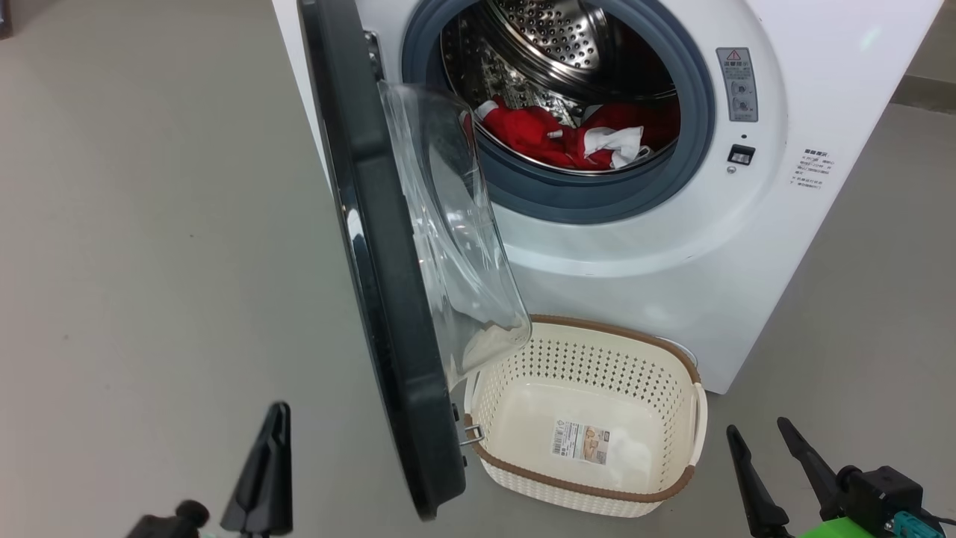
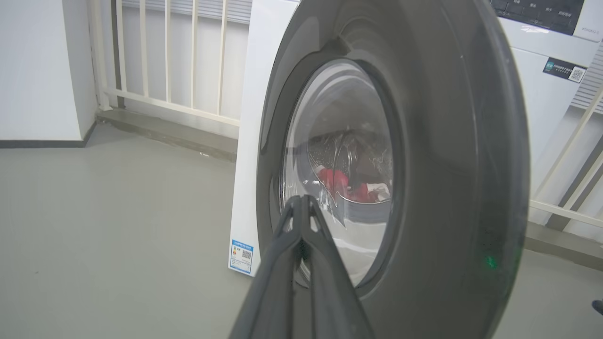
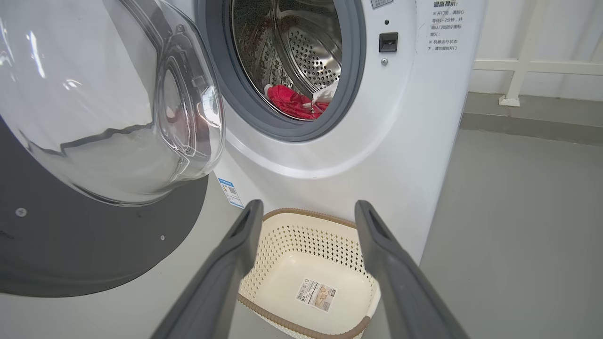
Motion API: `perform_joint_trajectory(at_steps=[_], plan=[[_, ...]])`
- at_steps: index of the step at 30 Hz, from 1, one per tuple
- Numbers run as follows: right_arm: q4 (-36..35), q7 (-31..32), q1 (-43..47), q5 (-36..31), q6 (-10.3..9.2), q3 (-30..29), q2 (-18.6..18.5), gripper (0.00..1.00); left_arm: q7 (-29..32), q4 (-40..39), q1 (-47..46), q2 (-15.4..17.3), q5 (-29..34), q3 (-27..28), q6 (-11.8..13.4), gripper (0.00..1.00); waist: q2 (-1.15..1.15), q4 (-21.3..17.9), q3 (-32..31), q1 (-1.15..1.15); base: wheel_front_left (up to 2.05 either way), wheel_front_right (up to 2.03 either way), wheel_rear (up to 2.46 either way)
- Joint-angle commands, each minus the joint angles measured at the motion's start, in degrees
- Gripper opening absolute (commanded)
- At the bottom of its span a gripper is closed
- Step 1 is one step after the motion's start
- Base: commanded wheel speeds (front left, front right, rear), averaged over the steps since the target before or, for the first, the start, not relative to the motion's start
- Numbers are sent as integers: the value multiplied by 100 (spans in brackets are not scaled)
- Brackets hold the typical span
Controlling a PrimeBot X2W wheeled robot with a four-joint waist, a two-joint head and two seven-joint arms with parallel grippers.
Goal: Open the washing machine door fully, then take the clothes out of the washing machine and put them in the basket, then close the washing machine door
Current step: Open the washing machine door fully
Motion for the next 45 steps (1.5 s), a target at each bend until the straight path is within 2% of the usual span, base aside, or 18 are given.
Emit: perform_joint_trajectory(at_steps=[1,8,12,16,19,26,36,45], plan=[[-145,-68,-43,-21,36,108,-72,100,-45,-419,-304,30,-35,237,-33,0,0,-6,-4,0,0,0,0],[-161,-68,-42,-23,36,111,-64,100,-45,-1358,-468,30,38,64,-4,0,0,-17,-7,0,0,0,0],[-176,-68,-57,-39,36,130,-66,100,-45,-1841,-549,30,243,-274,1,0,0,-30,9,0,0,0,0],[-192,-68,-81,-44,36,147,-73,100,-45,-1984,-566,30,347,-759,-92,0,0,-48,35,0,0,0,0],[-198,-68,-97,-41,36,149,-74,100,-45,-1858,-553,30,499,-1155,-188,0,0,-66,53,0,0,0,0],[-196,-68,-115,-37,36,141,-72,100,-45,-1256,-494,30,183,-1708,-255,0,0,-86,99,0,0,0,0],[-178,-68,-159,-33,36,161,-79,100,-45,-112,-623,30,-248,-1732,-388,0,0,-104,144,0,0,0,0],[-200,-68,-204,-40,36,149,-92,100,-45,215,-805,30,-422,-1517,-247,0,0,-97,208,0,0,0,0]])
